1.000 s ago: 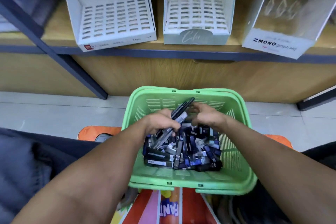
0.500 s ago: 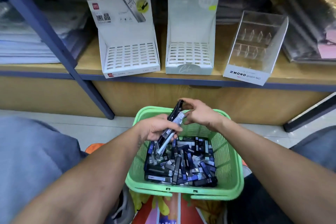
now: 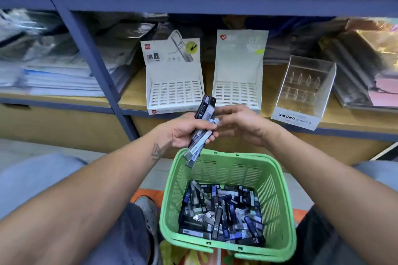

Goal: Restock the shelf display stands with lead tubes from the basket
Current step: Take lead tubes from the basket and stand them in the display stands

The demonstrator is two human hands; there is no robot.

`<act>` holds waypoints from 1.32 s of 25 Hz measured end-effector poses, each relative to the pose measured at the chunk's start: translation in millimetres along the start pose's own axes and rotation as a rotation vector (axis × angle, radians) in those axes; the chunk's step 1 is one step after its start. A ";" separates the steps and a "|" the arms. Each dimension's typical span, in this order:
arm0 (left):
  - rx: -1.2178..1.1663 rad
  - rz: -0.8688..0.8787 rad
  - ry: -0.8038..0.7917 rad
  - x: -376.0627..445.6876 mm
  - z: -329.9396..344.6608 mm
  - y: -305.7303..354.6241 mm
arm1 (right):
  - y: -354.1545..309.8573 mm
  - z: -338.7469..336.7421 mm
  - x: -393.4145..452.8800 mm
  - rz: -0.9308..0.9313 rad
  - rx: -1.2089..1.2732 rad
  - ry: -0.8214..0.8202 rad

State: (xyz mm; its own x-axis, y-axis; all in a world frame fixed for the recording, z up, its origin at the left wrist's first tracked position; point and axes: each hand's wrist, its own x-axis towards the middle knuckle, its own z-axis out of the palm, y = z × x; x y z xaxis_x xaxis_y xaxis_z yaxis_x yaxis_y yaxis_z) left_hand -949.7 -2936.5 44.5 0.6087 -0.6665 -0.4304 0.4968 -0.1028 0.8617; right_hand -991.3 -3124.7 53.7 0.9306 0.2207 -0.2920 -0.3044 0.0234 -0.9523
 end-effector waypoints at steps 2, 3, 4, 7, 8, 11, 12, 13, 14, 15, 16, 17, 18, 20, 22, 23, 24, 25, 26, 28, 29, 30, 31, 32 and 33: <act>-0.030 0.045 0.027 -2.3 -2.3 18.5 | -16.6 0.7 9.2 -0.035 0.006 0.025; -0.045 0.062 0.043 -2.4 -3.5 27.8 | -24.1 -0.9 14.2 -0.053 0.014 0.044; -0.065 0.082 0.063 -0.5 -5.2 35.6 | -31.1 -3.3 17.9 -0.071 0.026 0.057; -0.122 0.123 0.078 2.9 -4.8 56.3 | -51.9 -11.8 27.0 -0.098 -0.012 0.071; -0.142 0.127 0.068 5.4 -4.8 62.8 | -59.4 -14.0 30.8 -0.100 -0.024 0.069; -0.196 0.129 0.056 17.2 -3.8 78.5 | -75.2 -23.1 44.2 -0.092 -0.016 0.085; -0.203 0.133 0.070 22.4 -4.1 82.5 | -79.7 -28.0 48.5 -0.101 -0.025 0.115; -0.202 0.140 0.096 27.8 -3.7 85.2 | -84.0 -35.1 52.9 -0.121 -0.025 0.158; -0.193 0.150 0.146 32.5 -3.6 86.8 | -88.7 -41.6 55.6 -0.152 -0.009 0.208; -0.168 0.159 0.224 37.0 -4.9 87.2 | -93.4 -48.3 58.0 -0.197 -0.001 0.274; -0.114 0.165 0.321 42.9 -6.9 87.1 | -98.2 -55.8 61.4 -0.252 -0.018 0.352; -0.038 0.170 0.419 48.6 -9.2 87.9 | -102.5 -64.0 65.8 -0.314 -0.071 0.429; 0.031 0.180 0.499 54.2 -11.1 89.8 | -106.2 -71.1 70.5 -0.373 -0.155 0.491; 0.113 0.201 0.604 64.6 -12.6 94.5 | -110.2 -79.5 80.7 -0.453 -0.372 0.573; 0.188 0.212 0.673 74.3 -10.6 98.8 | -108.2 -80.9 88.3 -0.492 -0.561 0.613; 0.224 0.220 0.699 78.9 -9.2 100.0 | -105.5 -79.5 90.4 -0.514 -0.634 0.629; 0.260 0.230 0.726 84.8 -8.7 100.5 | -102.7 -77.4 92.7 -0.538 -0.686 0.644; 0.297 0.240 0.754 91.0 -8.4 100.6 | -99.6 -75.7 95.3 -0.559 -0.713 0.656; 0.331 0.249 0.786 97.0 -8.5 100.9 | -96.8 -74.9 98.8 -0.571 -0.720 0.667; 0.377 0.250 0.829 107.1 -9.1 101.1 | -94.0 -75.0 104.9 -0.576 -0.723 0.684; 0.397 0.245 0.835 110.4 -8.8 101.2 | -93.4 -76.0 107.6 -0.581 -0.722 0.689; 0.416 0.241 0.835 112.8 -7.7 101.2 | -93.2 -76.9 109.6 -0.589 -0.714 0.687; 0.428 0.238 0.832 114.3 -6.6 100.7 | -93.0 -77.4 110.5 -0.591 -0.705 0.676; 0.434 0.233 0.828 115.9 -5.9 99.8 | -92.8 -77.1 110.6 -0.589 -0.697 0.657; 0.437 0.226 0.825 117.3 -5.3 98.5 | -92.7 -76.4 110.8 -0.585 -0.691 0.634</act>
State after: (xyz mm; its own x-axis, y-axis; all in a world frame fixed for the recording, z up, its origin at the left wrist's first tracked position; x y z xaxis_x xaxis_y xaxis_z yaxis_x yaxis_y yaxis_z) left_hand -826.1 -3020.9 77.5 0.9884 0.0078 -0.1518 0.1415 -0.4132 0.8996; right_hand -844.4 -3177.0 102.8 0.8892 -0.1914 0.4155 0.2122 -0.6321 -0.7452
